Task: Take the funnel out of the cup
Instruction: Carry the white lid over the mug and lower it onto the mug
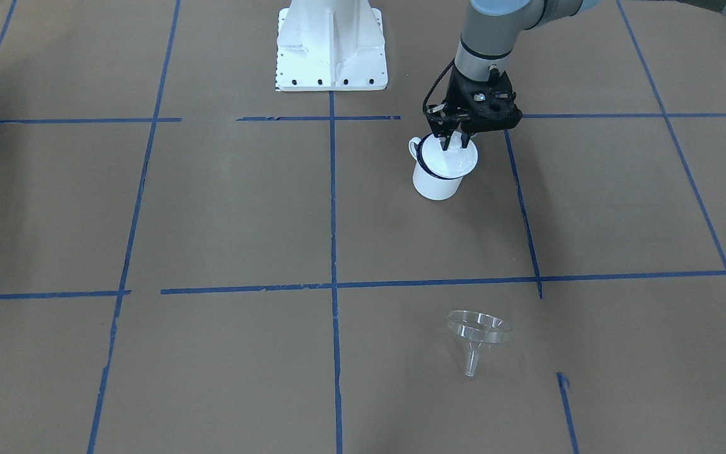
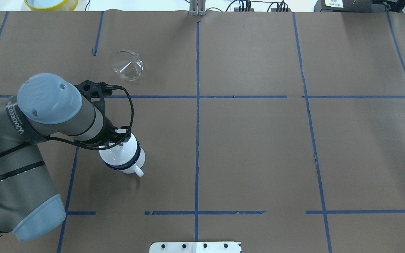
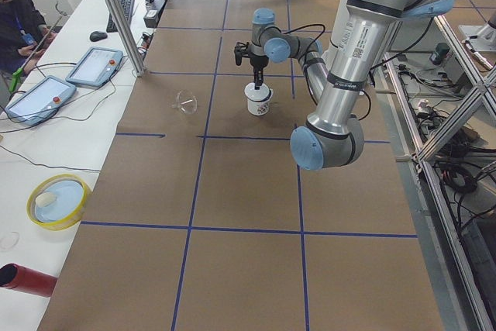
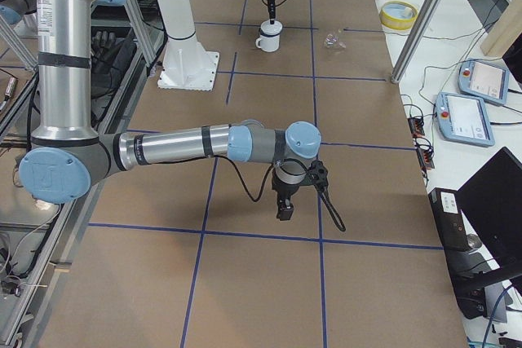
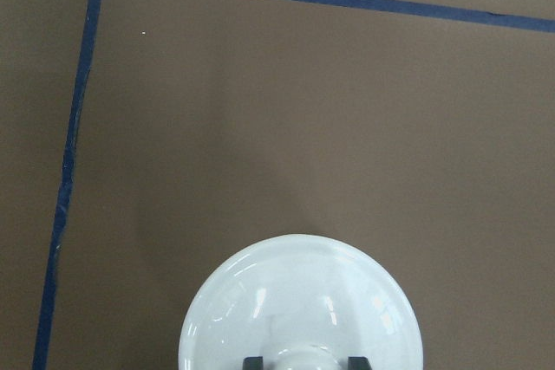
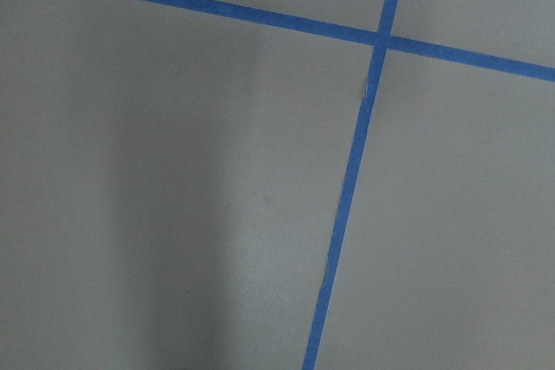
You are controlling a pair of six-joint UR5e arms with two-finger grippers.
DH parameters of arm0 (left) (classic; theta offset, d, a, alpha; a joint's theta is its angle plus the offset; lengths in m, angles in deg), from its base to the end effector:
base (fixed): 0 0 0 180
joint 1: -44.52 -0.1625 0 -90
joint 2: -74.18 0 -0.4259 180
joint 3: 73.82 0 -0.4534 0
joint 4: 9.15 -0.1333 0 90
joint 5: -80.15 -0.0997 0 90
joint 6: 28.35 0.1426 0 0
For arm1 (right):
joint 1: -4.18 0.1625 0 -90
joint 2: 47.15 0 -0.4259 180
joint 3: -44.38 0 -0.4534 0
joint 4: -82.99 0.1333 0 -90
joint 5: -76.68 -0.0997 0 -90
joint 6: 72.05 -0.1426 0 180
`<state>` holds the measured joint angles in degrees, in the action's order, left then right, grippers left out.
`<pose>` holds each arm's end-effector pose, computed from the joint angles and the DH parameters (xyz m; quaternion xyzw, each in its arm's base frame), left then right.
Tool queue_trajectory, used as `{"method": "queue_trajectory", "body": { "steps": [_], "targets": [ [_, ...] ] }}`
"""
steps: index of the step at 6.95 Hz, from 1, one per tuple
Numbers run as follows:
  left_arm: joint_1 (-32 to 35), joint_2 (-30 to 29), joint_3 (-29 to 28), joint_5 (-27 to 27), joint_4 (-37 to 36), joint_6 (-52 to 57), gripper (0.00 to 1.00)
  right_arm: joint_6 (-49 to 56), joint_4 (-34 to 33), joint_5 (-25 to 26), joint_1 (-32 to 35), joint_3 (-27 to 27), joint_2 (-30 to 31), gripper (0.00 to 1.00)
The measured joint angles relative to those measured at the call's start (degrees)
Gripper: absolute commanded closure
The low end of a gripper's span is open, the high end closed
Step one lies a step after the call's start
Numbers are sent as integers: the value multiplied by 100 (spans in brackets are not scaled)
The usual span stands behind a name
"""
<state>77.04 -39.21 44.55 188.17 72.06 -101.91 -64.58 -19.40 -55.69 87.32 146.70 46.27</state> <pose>0.4707 -0.4059 0.2286 0.0173 0.3896 -0.0717 0.9180 -0.0247 -0.5164 0.6287 -0.0265 -0.3614 -0.1053 0.9261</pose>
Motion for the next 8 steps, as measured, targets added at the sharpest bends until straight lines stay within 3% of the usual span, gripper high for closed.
{"method": "queue_trajectory", "body": {
  "steps": [8],
  "targets": [
    [-71, 24, 53, 8, 18, -18, 100, 0, 0, 0, 0, -1, 1, 0]
  ]
}}
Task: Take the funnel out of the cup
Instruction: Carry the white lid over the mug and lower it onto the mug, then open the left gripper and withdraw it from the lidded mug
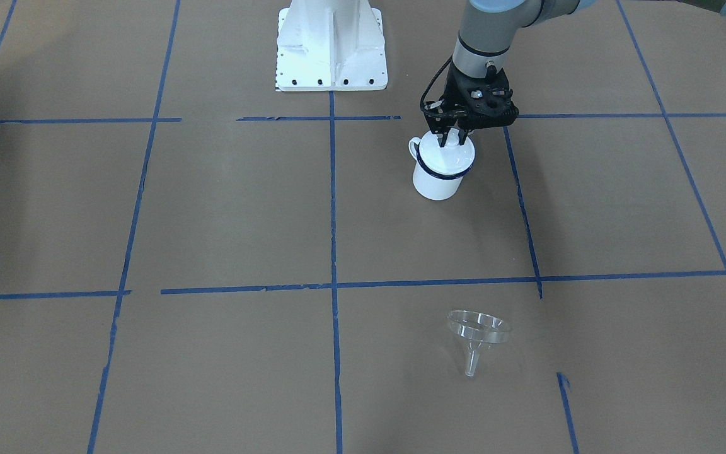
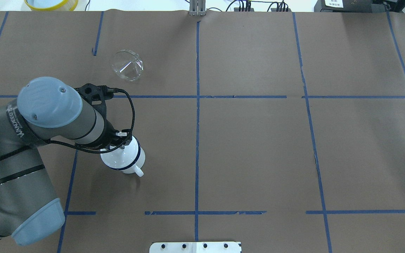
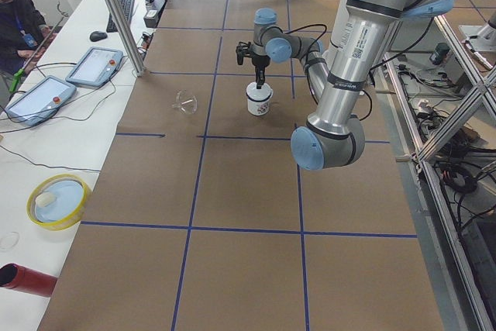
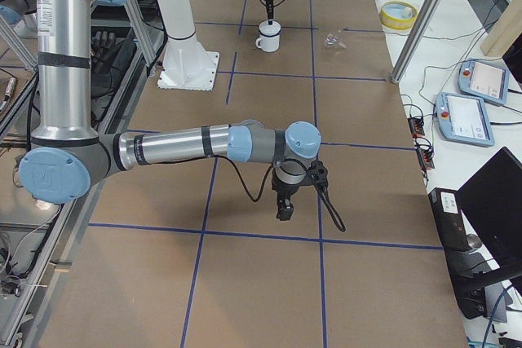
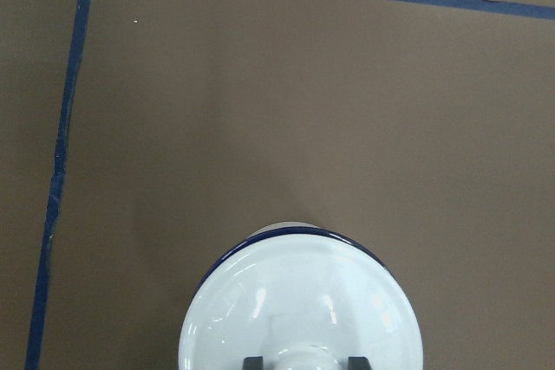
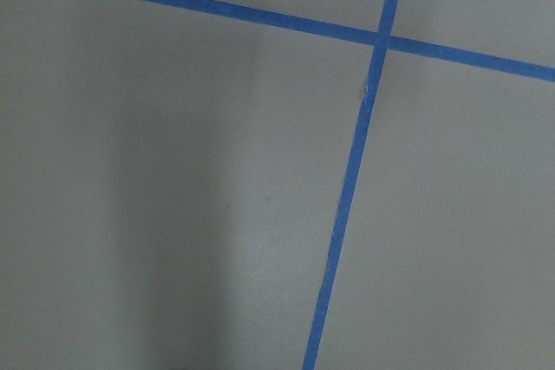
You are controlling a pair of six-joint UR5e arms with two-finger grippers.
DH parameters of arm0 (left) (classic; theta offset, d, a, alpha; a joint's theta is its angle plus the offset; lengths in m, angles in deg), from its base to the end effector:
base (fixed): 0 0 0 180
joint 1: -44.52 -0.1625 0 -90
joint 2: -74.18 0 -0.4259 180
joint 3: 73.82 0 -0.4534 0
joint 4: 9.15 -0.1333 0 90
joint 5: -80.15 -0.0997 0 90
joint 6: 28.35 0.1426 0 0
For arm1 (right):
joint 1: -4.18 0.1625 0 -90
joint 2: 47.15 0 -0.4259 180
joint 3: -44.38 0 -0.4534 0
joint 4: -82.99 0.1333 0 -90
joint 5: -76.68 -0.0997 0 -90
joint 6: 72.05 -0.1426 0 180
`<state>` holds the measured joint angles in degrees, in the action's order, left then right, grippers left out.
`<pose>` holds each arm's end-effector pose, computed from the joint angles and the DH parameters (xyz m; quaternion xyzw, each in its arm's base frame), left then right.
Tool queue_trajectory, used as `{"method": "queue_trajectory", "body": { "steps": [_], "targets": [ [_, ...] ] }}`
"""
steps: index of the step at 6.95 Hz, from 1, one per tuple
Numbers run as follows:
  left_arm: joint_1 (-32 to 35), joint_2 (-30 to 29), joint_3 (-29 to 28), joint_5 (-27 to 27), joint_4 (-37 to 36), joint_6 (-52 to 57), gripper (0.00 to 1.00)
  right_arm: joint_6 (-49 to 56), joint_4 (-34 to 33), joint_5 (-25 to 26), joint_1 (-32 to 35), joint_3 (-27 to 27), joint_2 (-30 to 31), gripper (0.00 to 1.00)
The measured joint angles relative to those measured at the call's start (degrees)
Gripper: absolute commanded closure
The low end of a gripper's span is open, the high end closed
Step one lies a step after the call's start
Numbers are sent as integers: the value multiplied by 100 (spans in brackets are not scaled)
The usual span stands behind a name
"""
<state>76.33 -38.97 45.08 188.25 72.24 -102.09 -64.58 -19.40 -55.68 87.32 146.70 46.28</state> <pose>0.4730 -0.3981 0.2264 0.0154 0.3933 -0.0664 0.9169 -0.0246 -0.5163 0.6288 -0.0266 -0.3613 -0.1053 0.9261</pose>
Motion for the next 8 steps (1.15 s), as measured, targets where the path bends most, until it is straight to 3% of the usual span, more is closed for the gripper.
{"method": "queue_trajectory", "body": {
  "steps": [3, 4, 6, 8],
  "targets": [
    [-29, 5, 0, 1, 0, 0, 100, 0, -2, 0, 0, 0, 0, 0],
    [-43, 6, 1, 1, 0, 0, 80, 0, -1, 0, 0, 1, 0, 0],
    [-54, 6, -1, 1, 0, 14, 1, 0, 0, 0, 0, 5, 0, 0],
    [-60, 12, -31, -5, 0, 25, 0, 0, 0, 0, 0, 5, 0, 0]
  ]
}}
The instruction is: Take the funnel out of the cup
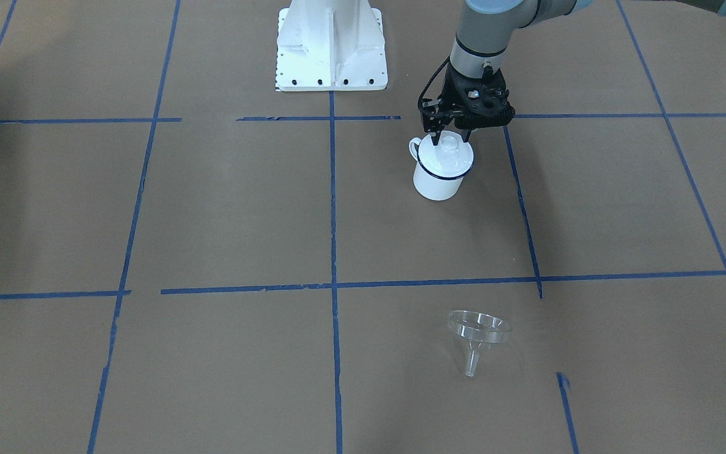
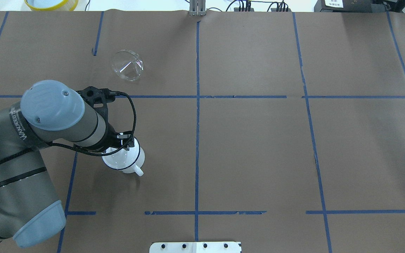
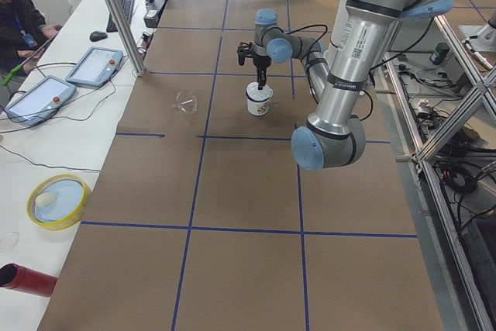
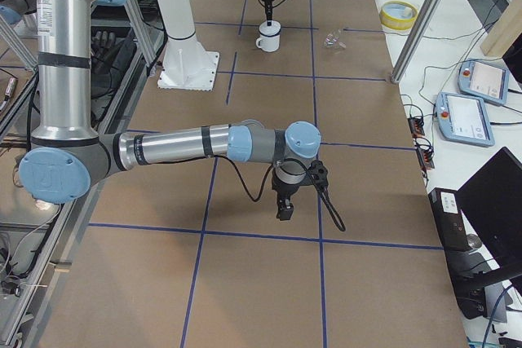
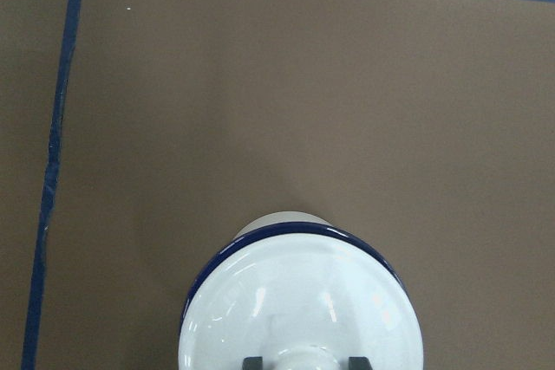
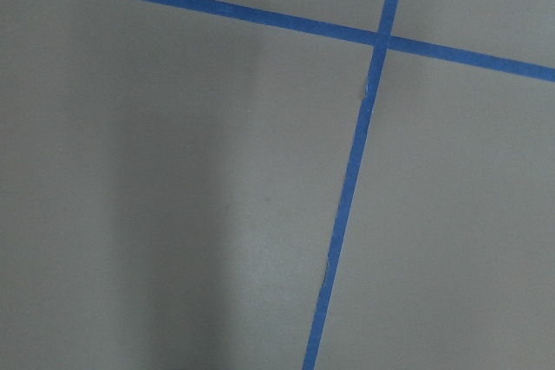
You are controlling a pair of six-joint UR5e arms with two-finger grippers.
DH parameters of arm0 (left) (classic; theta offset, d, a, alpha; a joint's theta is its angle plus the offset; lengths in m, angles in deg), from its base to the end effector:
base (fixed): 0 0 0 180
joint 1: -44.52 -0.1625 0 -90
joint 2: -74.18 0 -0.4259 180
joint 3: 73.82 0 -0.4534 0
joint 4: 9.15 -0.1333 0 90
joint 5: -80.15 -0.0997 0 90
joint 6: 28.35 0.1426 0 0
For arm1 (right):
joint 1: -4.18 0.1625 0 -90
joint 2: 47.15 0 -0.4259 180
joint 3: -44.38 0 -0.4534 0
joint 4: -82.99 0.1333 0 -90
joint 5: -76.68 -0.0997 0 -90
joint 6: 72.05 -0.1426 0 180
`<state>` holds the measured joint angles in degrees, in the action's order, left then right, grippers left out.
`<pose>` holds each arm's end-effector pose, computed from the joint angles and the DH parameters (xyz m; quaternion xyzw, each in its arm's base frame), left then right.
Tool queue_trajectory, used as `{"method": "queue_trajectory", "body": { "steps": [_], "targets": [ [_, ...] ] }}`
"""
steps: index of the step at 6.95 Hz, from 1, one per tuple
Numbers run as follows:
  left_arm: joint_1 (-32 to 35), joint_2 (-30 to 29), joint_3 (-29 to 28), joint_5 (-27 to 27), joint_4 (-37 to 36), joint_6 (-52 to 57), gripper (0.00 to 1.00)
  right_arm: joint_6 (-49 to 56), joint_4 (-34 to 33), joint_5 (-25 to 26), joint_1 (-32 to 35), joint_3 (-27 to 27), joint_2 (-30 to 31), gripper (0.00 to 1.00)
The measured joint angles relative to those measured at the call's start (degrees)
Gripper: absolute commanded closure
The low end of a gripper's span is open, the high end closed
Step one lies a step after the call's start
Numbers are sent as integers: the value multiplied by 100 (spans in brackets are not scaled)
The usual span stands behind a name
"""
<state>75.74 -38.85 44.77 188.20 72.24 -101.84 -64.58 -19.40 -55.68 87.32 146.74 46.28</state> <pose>0.4785 -0.3942 0.2302 0.0130 0.3901 -0.0606 0.9187 -0.0246 -0.5163 0.6285 -0.0262 -0.3613 -0.1054 0.9261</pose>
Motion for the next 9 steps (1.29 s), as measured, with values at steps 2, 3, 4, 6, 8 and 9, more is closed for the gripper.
{"method": "queue_trajectory", "body": {
  "steps": [2, 3, 4, 6, 8, 9],
  "targets": [
    [28, 29, 24, -3, 0, 112, 0, 0, 0, 0, 0, 1, 0, 0],
    [113, 87, 89, 23, 2, 407, 0, 0, 0, 0, 0, 3, 0, 0],
    [407, 210, 157, 216, 6, 1001, 0, 0, 0, 0, 0, 3, 0, 0],
    [1733, 708, 198, 1074, 8, 2996, 0, 0, 0, 0, 0, -2, 0, 0],
    [3202, 1448, 150, 1773, 8, 4579, 0, 0, 0, 0, 0, -2, -2, 0],
    [3887, 1860, 73, 1991, 9, 5154, 0, 0, 0, 0, 0, -2, -3, 0]
  ]
}}
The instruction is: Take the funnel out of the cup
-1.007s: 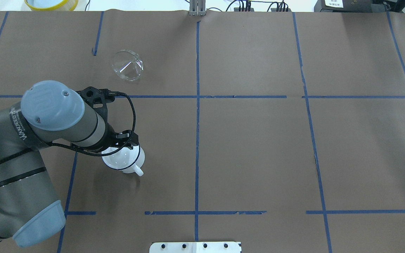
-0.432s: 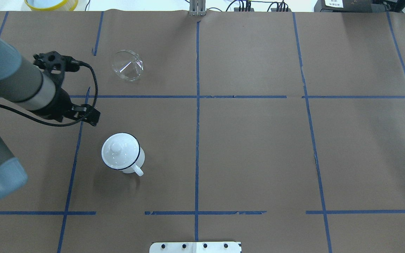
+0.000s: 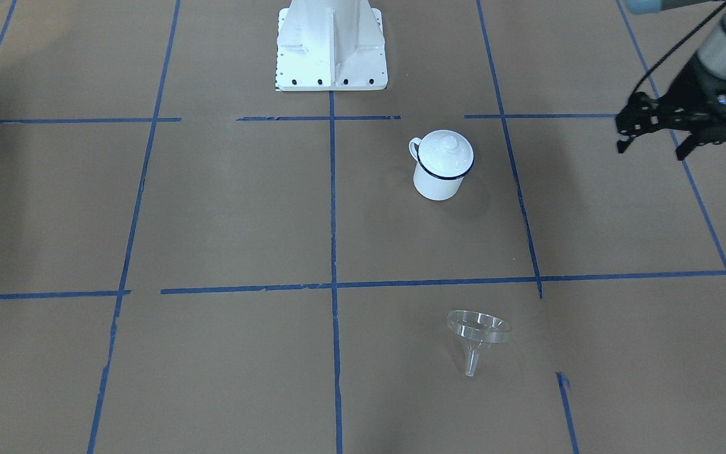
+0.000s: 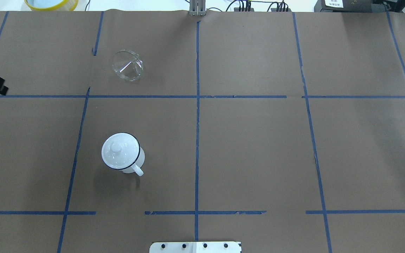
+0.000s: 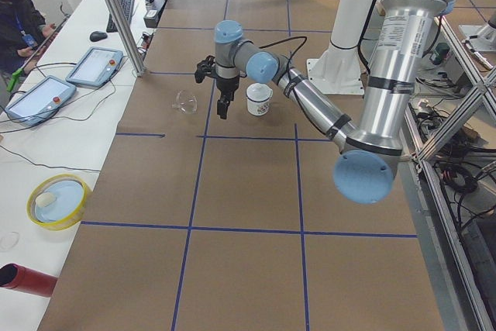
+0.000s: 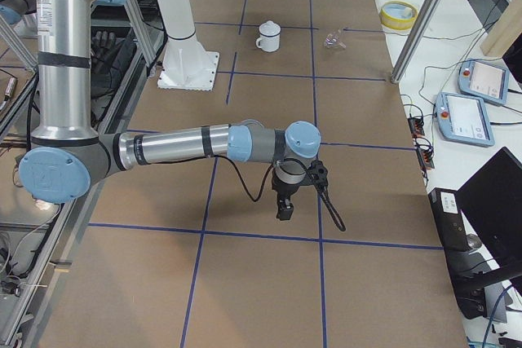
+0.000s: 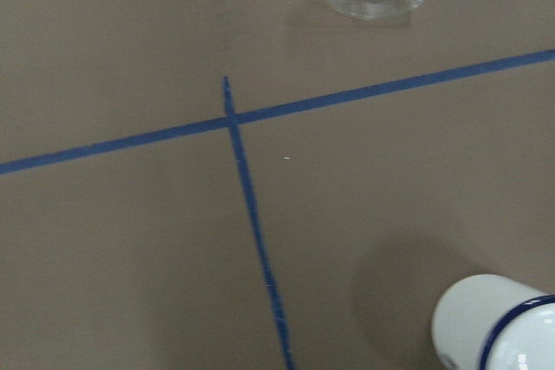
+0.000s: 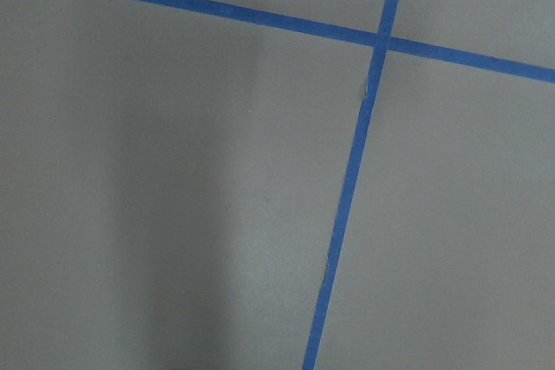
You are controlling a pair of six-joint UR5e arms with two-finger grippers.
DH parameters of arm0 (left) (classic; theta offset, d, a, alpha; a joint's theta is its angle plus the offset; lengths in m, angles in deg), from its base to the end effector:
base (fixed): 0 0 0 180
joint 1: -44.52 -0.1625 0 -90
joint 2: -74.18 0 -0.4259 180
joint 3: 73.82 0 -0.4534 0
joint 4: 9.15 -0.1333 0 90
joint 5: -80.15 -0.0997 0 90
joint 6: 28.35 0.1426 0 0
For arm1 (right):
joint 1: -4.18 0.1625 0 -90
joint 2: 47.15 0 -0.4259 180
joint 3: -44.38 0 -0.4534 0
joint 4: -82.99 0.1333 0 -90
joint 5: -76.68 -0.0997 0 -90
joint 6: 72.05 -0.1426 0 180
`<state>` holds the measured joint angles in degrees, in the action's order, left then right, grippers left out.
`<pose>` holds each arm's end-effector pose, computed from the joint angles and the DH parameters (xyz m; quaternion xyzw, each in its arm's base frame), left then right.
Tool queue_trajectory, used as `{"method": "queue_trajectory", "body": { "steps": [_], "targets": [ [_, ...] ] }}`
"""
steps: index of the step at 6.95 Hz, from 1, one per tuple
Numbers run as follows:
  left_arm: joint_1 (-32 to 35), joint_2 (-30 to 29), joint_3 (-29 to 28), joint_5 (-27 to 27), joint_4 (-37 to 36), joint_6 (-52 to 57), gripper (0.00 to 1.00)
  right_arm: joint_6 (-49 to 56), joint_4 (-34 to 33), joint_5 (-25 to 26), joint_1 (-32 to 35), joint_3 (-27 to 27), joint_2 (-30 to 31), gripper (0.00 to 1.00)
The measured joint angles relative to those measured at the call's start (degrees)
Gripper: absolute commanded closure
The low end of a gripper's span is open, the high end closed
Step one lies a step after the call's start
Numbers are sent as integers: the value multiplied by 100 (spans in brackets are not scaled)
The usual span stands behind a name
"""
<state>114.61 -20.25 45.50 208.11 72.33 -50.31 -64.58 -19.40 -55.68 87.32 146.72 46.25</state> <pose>0.1438 -0.5308 0.3944 0.0795 0.3702 0.0545 0.9239 -0.0247 -0.5166 0.6284 -0.0261 -0.3613 -0.1055 0.9261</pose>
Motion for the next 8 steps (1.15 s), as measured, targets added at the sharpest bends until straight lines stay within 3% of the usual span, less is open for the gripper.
{"method": "queue_trajectory", "body": {
  "steps": [2, 4, 8],
  "targets": [
    [1225, 637, -548, 126, 0, 1766, 0, 0, 0, 0, 0, -1, 2, 0],
    [2053, 901, -1316, 139, -2, 3193, 0, 0, 0, 0, 0, 1, 3, 0],
    [2470, 1138, -1632, 246, 68, 3520, 0, 0, 0, 0, 0, 3, 0, 0]
  ]
}}
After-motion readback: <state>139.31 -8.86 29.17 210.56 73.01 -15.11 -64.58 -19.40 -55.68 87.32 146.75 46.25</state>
